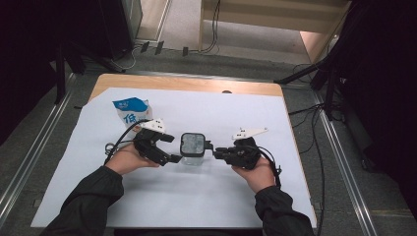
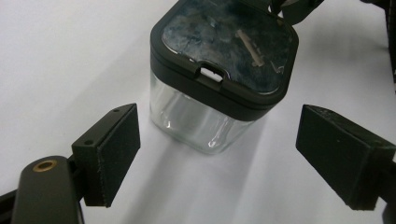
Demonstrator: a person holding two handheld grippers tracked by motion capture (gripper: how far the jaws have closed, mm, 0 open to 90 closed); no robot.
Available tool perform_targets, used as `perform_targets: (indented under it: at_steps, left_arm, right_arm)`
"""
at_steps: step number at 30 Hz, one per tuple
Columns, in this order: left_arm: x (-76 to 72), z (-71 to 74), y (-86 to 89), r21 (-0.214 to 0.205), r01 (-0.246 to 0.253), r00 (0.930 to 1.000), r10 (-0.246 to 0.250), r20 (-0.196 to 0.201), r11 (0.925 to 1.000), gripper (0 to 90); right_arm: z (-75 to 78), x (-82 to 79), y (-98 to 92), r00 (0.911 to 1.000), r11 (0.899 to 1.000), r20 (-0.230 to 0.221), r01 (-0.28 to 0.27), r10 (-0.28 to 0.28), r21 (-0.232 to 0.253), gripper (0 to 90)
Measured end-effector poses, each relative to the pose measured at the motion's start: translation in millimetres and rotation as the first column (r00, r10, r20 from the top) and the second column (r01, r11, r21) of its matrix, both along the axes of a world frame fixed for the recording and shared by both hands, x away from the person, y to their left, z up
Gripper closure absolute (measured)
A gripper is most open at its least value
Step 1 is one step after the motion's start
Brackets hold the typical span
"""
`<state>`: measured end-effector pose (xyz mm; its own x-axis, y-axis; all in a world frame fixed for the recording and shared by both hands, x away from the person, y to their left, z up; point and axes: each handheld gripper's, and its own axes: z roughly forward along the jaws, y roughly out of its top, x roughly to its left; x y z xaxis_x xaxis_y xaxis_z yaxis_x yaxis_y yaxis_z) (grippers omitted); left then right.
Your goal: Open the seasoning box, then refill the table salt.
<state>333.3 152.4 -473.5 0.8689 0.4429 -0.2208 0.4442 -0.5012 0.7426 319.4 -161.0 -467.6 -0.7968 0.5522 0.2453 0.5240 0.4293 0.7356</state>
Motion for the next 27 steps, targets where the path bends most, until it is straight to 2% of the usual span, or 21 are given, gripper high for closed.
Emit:
perform_targets:
  at_steps: [1,5,7,11,20,24,27]
  left_arm:
    - [1.8,0.3,-0.2,-0.010,0.000,1.0000,0.000,-0.006,1.0000,13.7]
    - [7.1,3.5,-1.5,-0.040,0.033,0.9994,-0.034,-0.008,0.9987,12.8]
    - [10.5,4.0,-2.6,-0.054,0.031,0.9994,-0.032,-0.015,0.9981,12.8]
    - [16.6,0.6,-5.6,-0.024,0.037,0.9989,-0.038,-0.029,0.9990,12.0]
    - [18.4,-8.9,-14.2,-0.035,0.085,0.9963,-0.085,-0.009,0.9958,12.3]
    - [19.0,-12.6,-17.4,-0.017,0.093,0.9956,-0.093,-0.009,0.9955,13.5]
    - [20.2,-14.2,-18.6,-0.033,0.102,0.9946,-0.103,-0.013,0.9942,13.5]
  right_arm:
    - [-0.3,0.5,0.8,1.0000,1.000,-0.003,0.002,-0.002,-0.003,89.5]
    - [0.2,3.2,2.6,0.9999,1.000,-0.010,0.006,-0.006,-0.007,90.0]
    - [-0.2,5.5,1.9,0.9998,1.000,-0.013,0.013,-0.013,-0.006,90.0]
    - [-3.2,11.7,0.0,0.9995,1.000,-0.024,0.022,-0.022,-0.011,90.0]
    - [-6.7,14.7,2.1,0.9991,1.000,-0.040,0.014,-0.015,-0.020,90.0]
    - [-7.2,14.2,3.1,0.9989,1.000,-0.044,0.015,-0.015,-0.020,90.0]
    - [-8.1,15.1,2.7,0.9987,1.000,-0.047,0.017,-0.018,-0.019,90.0]
